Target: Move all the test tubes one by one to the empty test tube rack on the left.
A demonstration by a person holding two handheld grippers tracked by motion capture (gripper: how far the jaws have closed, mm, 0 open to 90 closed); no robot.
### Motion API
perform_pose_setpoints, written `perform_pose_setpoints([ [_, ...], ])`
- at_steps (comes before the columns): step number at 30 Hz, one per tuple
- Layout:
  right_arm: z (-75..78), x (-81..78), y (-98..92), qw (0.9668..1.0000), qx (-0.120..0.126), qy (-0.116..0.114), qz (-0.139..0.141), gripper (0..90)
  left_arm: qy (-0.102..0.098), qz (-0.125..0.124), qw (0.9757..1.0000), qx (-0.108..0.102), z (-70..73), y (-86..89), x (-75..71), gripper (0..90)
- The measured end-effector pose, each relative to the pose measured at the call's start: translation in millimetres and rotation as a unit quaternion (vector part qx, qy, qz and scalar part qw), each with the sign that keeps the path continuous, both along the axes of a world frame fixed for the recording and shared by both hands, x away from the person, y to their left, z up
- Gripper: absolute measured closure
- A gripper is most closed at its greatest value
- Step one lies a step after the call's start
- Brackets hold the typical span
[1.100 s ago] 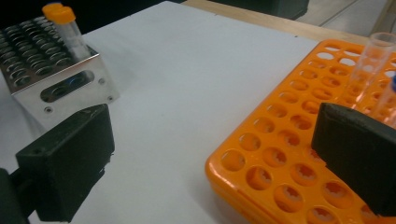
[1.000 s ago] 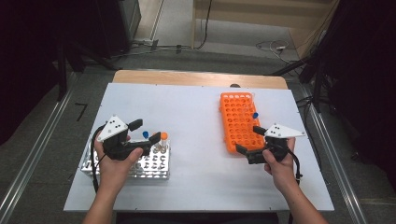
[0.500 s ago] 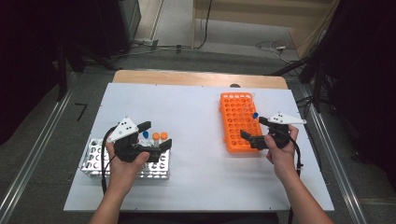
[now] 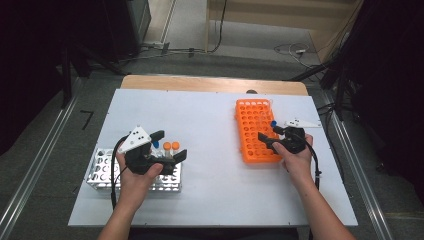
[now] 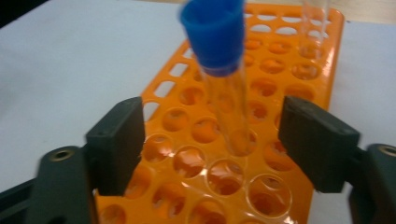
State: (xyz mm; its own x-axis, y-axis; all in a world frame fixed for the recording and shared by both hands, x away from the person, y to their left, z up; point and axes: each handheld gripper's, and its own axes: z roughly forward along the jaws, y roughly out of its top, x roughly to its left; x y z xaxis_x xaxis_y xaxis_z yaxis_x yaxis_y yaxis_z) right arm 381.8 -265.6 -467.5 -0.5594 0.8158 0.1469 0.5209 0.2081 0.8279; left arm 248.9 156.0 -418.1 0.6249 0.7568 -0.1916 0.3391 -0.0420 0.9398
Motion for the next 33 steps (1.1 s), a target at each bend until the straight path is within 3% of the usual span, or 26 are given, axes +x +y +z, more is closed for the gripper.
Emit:
perform_pose_setpoints([
  [5, -6.2, 2.0, -2.3, 0.9996, -0.008, -0.008, -0.025, 46.5, 0.001, 0.0, 1.0, -0.002, -1.2, -0.3, 0.8, 0.0],
  [13, -9.2, 0.3, 2.8, 0.9986, -0.03, -0.035, -0.023, 63.8, 0.003, 0.003, 1.0, 0.003, -1.1, -1.2, 1.0, 0.0],
  [18, -10.2, -0.1, 5.0, 0.9983, -0.035, -0.038, -0.025, 73.6, 0.006, 0.008, 1.0, 0.003, -1.3, -0.9, 1.0, 0.0],
  [29, 9.0, -9.8, -1.1, 0.997, -0.017, -0.067, -0.036, 75.1, 0.0, 0.003, 1.0, 0.004, 1.4, -4.4, -0.7, 0.0],
  [33, 17.5, -16.9, -1.2, 0.9968, -0.011, -0.075, -0.024, 75.1, -0.004, 0.001, 1.0, 0.003, 3.4, -5.8, -2.0, 0.0],
])
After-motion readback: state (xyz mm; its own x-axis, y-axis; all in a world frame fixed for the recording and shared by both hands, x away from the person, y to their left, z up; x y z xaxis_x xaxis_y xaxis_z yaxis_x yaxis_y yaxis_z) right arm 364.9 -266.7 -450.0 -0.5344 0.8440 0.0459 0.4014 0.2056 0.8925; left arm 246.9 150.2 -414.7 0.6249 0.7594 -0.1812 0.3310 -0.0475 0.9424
